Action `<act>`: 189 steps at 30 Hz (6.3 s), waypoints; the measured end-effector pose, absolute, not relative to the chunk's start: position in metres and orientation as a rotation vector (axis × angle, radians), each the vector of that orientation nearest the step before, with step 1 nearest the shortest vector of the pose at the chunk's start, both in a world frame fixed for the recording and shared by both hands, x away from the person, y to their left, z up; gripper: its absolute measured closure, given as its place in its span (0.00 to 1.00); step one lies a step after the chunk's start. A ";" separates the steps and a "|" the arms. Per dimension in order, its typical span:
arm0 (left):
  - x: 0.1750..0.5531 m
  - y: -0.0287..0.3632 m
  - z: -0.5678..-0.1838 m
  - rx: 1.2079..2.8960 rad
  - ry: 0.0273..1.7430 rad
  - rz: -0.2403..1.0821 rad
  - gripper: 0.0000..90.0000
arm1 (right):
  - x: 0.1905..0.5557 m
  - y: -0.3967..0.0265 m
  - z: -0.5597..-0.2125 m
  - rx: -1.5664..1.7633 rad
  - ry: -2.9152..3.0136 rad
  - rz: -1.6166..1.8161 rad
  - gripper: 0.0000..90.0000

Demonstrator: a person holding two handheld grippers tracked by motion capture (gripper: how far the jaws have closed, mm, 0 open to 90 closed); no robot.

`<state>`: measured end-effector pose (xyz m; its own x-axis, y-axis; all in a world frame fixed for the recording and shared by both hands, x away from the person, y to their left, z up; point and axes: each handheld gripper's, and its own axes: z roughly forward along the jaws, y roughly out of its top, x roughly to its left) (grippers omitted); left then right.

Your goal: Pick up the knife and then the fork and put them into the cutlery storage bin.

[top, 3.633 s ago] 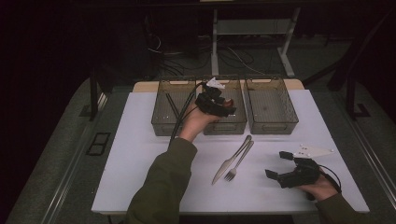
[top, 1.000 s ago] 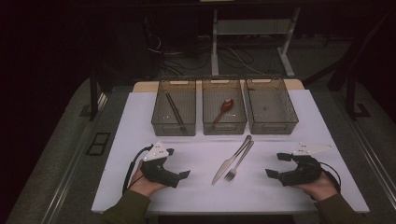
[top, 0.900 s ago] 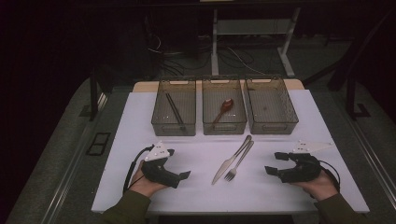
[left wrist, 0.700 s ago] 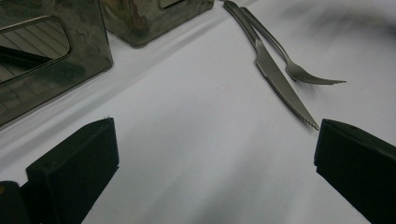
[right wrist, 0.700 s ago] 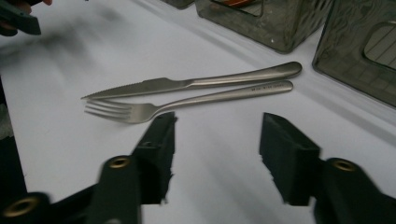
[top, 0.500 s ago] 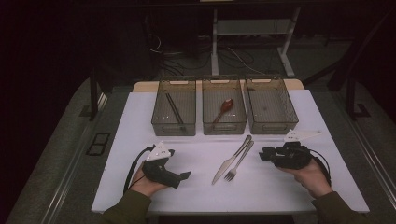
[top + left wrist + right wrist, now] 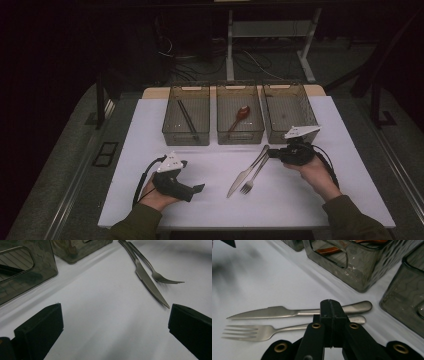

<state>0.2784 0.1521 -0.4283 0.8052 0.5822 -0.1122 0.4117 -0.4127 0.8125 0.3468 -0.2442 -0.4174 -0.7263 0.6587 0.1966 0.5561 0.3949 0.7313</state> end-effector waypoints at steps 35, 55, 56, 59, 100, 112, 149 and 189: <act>0.278 0.149 -0.429 2.077 0.721 0.217 0.00 | 0.354 -0.217 -0.445 1.022 2.613 1.004 1.00; 0.278 0.149 -0.430 2.084 0.713 0.206 0.00 | 0.343 -0.236 -0.440 1.013 2.667 0.915 1.00; 0.278 0.149 -0.430 2.088 0.711 0.206 0.00 | 0.342 -0.237 -0.440 1.014 2.672 0.912 1.00; 0.278 0.149 -0.429 2.090 0.708 0.205 0.00 | 0.339 -0.239 -0.439 1.011 2.683 0.903 1.00; 0.277 0.148 -0.430 2.098 0.700 0.182 0.00 | 0.302 -0.262 -0.415 0.868 2.837 0.969 0.57; 0.278 0.147 -0.431 2.103 0.695 0.177 0.00 | 0.313 -0.223 -0.411 0.595 2.968 0.734 0.63; 0.277 0.144 -0.432 2.107 0.687 0.168 0.00 | 0.311 -0.177 -0.420 0.273 3.043 0.333 0.94; 0.279 0.147 -0.433 2.093 0.666 0.170 0.00 | 0.329 -0.273 -0.373 0.942 2.615 1.067 0.94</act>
